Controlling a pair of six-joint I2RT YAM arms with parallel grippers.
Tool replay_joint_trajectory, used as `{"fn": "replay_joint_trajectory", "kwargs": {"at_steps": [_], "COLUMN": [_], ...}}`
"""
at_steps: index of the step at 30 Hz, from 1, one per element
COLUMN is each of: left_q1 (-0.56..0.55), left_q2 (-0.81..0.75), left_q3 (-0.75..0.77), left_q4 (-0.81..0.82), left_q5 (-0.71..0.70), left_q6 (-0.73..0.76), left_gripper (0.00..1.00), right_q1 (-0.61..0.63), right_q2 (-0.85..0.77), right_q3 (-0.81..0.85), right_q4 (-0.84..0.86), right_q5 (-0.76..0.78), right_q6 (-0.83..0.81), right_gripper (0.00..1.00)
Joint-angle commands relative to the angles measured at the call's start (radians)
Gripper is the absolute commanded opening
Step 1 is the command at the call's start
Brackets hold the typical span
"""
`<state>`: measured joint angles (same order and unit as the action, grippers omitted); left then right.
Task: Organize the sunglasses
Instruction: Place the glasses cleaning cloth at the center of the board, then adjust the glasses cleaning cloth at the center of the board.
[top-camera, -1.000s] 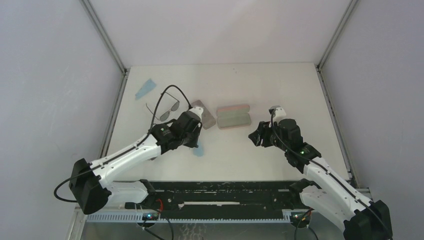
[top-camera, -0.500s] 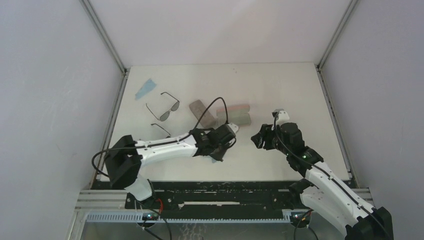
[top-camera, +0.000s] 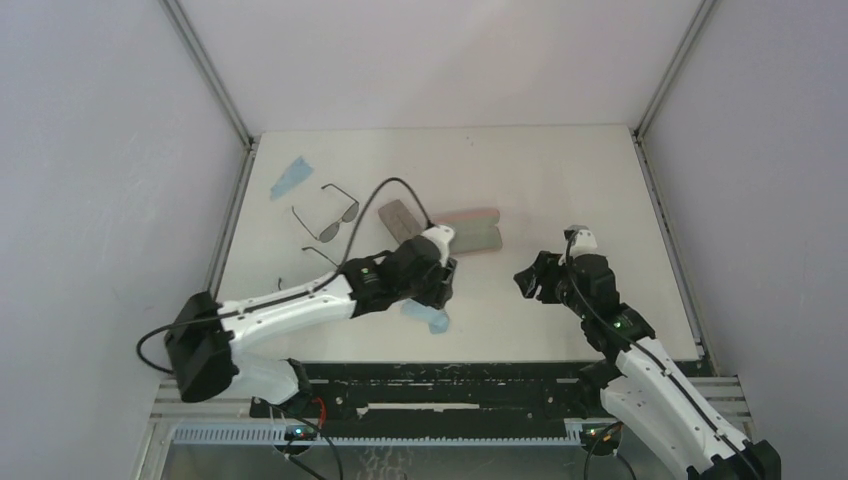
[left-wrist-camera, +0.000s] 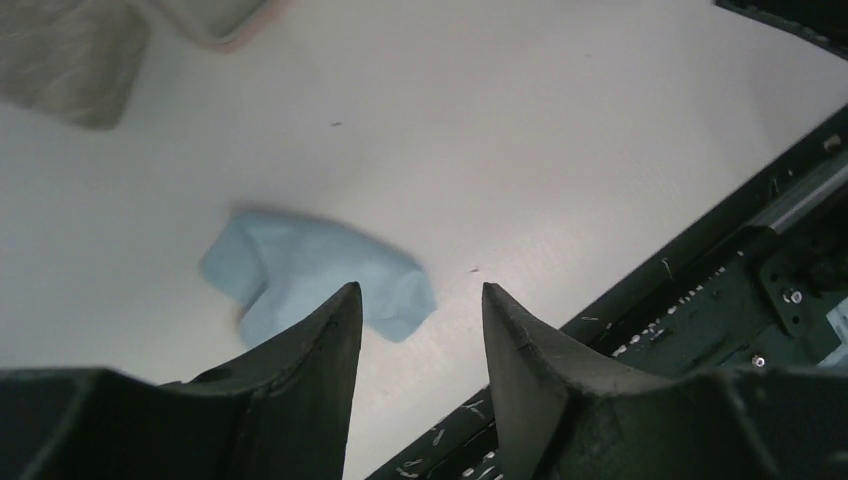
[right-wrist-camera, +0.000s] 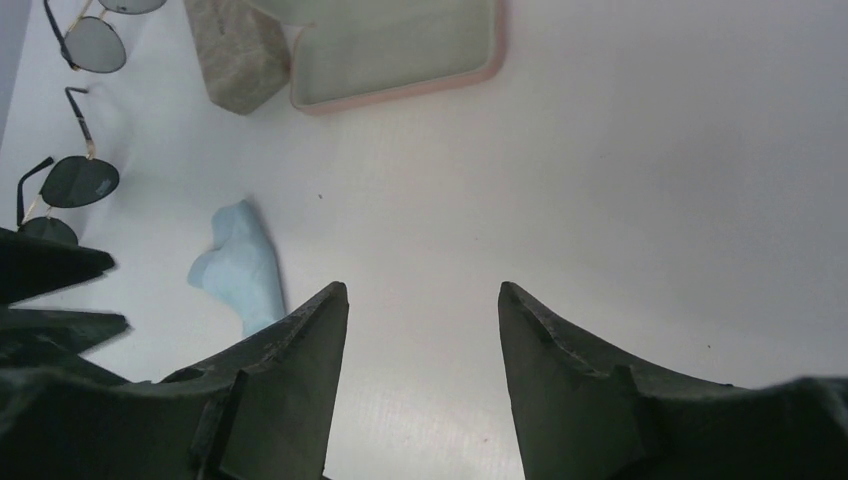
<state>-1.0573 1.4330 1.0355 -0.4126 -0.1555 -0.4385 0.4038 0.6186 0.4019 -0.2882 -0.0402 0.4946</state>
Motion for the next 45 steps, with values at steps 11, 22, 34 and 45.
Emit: {"fn": "replay_joint_trajectory", "kwargs": {"at_steps": [11,22,34,45], "left_q1": [0.329,0.345,0.345,0.345], "left_q2": [-0.493,-0.764,-0.893,-0.872], "left_q3": [-0.434,-0.599,-0.661,-0.662], "left_q4": [0.158,0.151,0.116,0.134], "left_q5": [-0.087,-0.194,-0.235,-0.227], "left_q6": [-0.2,-0.269,-0.296,-0.284], "left_gripper": [0.53,0.49,0.48,0.48], "right_q1": [0.312,0.695,0.73,0.721], "right_q2": [0.322,0.834,1.135,1.209], "right_q3": [0.131,0.503,0.698,0.747], "right_q4": [0.111,0.09,0.046,0.006], "right_q5": [0.049,0.262,0.224,0.253], "right_q6": [-0.081,-0.137,-0.103,-0.1], "right_gripper": [0.59,0.57,0.45,0.37]}}
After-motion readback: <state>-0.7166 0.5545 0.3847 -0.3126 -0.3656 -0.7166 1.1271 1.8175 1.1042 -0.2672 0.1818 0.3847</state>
